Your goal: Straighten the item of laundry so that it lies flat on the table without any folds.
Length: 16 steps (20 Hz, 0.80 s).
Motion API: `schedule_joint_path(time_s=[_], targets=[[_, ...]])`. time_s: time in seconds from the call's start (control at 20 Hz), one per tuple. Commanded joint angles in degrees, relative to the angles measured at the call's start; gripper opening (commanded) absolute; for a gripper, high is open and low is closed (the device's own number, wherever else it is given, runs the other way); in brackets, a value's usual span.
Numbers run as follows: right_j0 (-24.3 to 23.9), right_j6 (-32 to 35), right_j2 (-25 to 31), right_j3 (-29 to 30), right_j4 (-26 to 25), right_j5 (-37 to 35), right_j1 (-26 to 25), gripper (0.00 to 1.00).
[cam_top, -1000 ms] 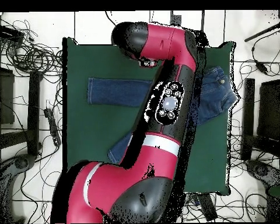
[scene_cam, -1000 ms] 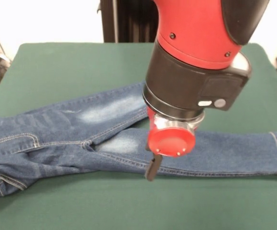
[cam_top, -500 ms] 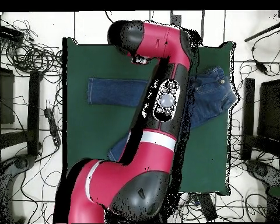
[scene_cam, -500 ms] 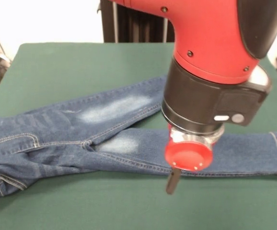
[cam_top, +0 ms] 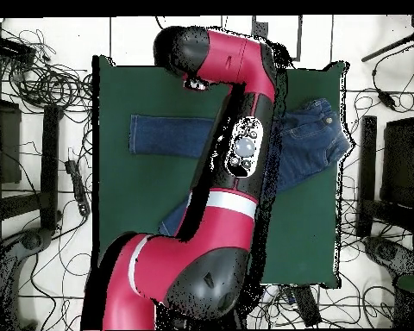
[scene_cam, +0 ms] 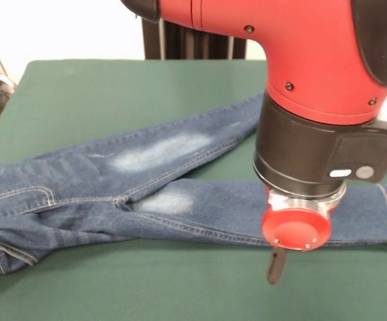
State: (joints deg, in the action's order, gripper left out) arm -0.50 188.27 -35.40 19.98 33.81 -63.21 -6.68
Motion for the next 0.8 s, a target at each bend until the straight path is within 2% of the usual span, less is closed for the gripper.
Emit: schedule_joint_path(time_s=[0.05,0.45,0.6,0.8], targets=[[1.87,13.36,5.04,5.57,4.3,-5.62,0.54,1.0],[3.5,13.1,5.83,10.01,5.33,-6.82,2.57,1.0],[3.8,13.28,6.58,10.56,5.98,-8.16,1.82,1.0],[4.99,12.3,7.89,13.71,5.93,-5.38,2.29,1.0]])
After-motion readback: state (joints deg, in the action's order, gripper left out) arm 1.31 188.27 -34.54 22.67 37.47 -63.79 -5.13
